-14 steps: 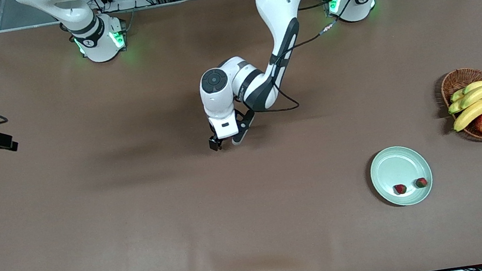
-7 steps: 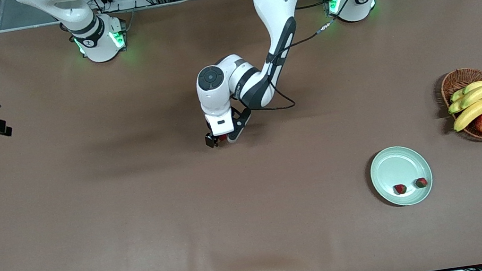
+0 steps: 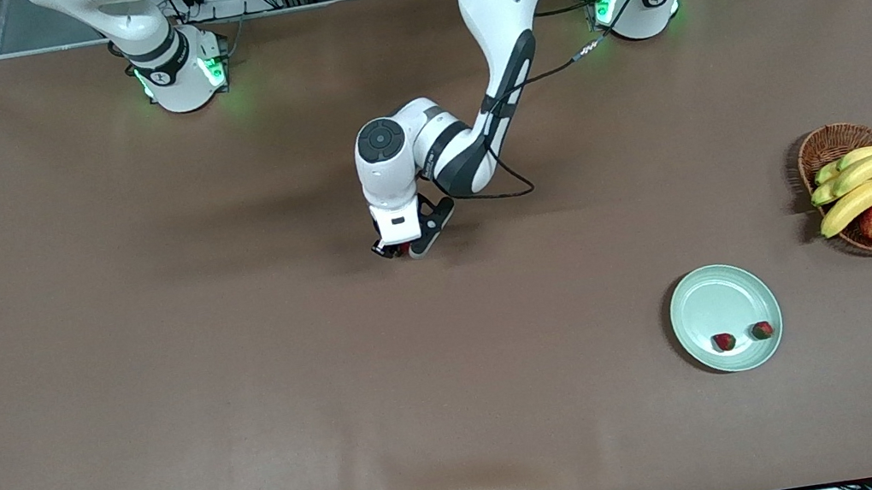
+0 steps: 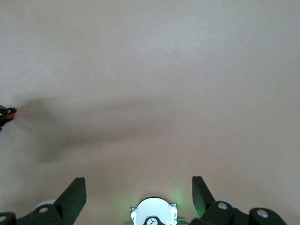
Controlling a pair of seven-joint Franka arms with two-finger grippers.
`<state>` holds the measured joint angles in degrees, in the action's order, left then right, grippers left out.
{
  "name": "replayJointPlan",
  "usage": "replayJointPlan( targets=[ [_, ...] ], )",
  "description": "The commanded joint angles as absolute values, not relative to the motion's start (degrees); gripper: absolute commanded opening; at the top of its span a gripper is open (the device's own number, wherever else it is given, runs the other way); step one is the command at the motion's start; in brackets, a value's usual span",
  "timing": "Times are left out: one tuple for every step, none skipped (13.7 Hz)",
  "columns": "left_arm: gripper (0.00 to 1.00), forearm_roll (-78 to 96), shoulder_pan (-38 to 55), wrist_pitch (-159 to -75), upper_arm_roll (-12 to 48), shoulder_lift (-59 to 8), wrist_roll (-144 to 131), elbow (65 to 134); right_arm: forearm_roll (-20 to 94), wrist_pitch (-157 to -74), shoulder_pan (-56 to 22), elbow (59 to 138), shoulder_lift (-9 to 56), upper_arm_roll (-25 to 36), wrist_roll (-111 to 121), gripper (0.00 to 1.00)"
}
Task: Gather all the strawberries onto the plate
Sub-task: 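Grasp the third strawberry with the left gripper while the right gripper retracts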
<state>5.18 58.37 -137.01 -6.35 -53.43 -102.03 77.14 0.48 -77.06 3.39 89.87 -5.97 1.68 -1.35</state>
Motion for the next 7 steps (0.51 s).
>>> replayJointPlan(
  targets=[
    [0.0, 4.5, 58.4, -136.6, -6.9, -52.8, -101.3, 76.6, 0.2, -75.8, 2.9, 87.3, -5.3, 1.5, -0.7, 1.0],
    [0.0, 4.2, 58.0, -135.6, -7.3, -51.7, -101.3, 76.6, 0.3, -75.6, 2.7, 87.2, -5.4, 1.5, -0.8, 1.0],
    [0.0, 4.1, 56.9, -133.7, -8.6, -50.5, -101.3, 76.6, 0.2, -75.7, 2.2, 87.0, -5.4, 1.5, -1.0, 1.0],
    [0.0, 4.1, 55.6, -132.3, -10.4, -49.3, -101.3, 76.6, 0.2, -75.8, 1.6, 86.8, -5.4, 1.5, -1.1, 1.0],
    [0.0, 4.1, 53.9, -131.0, -12.3, -48.4, -101.5, 76.7, 0.2, -75.8, 1.5, 86.3, -5.4, 1.5, -1.1, 1.0],
    [0.0, 4.1, 52.0, -129.5, -14.9, -47.6, -101.6, 76.7, 0.2, -75.8, 1.7, 86.2, -5.4, 1.5, -0.6, 1.0],
    [0.0, 4.1, 50.2, -128.0, -17.6, -47.4, -101.6, 76.9, 0.2, -75.8, 1.8, 86.2, -5.5, 1.7, -0.6, 1.0]
  ],
)
